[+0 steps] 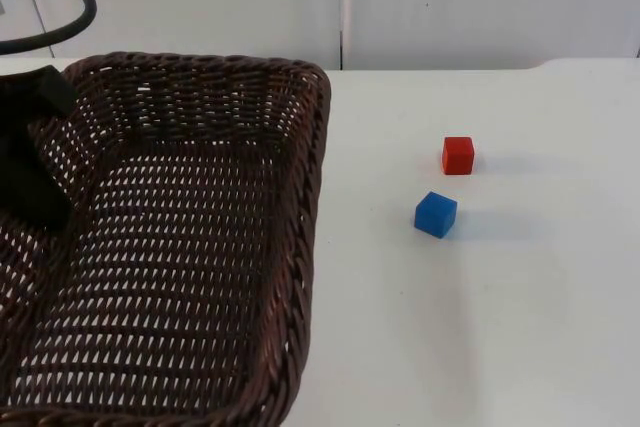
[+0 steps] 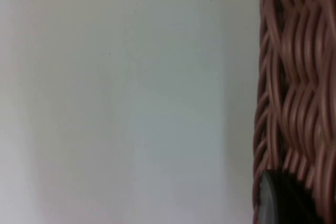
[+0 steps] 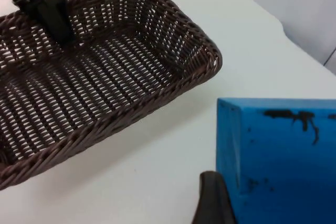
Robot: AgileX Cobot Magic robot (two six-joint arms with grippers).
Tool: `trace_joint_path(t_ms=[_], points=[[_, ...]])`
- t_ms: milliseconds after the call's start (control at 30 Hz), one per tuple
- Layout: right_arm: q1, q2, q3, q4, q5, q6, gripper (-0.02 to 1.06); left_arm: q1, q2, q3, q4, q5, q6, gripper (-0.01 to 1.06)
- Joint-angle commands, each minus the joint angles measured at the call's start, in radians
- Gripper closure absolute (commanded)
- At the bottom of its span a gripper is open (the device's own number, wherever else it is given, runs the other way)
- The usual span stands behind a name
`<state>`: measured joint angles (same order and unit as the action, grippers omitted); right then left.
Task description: Pick up the basket with the left hand and place the largest block into the basket with the right hand.
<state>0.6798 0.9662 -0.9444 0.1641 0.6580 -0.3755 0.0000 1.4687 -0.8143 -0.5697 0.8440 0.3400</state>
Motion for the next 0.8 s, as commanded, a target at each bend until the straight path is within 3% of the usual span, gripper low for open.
trace_joint_path(t_ms=[0, 267, 333, 767], points=[[0.005, 0.021, -0.006, 0.002, -0.016, 0.016, 1.05, 0.002, -0.015, 0.003, -0.041, 0.006, -0.006, 1.05], [0.005, 0.186, -0.104, 0.088, 0.034, 0.016, 1.05, 0.002, -0.015, 0.003, -0.041, 0.006, -0.006, 1.05], [0.005, 0.279, -0.179, 0.115, 0.059, 0.016, 1.05, 0.002, -0.015, 0.003, -0.041, 0.006, -0.006, 1.05], [0.121, 0.729, -0.576, 0.099, 0.164, -0.032, 1.05, 0.002, -0.015, 0.003, -0.041, 0.006, -0.006, 1.05]])
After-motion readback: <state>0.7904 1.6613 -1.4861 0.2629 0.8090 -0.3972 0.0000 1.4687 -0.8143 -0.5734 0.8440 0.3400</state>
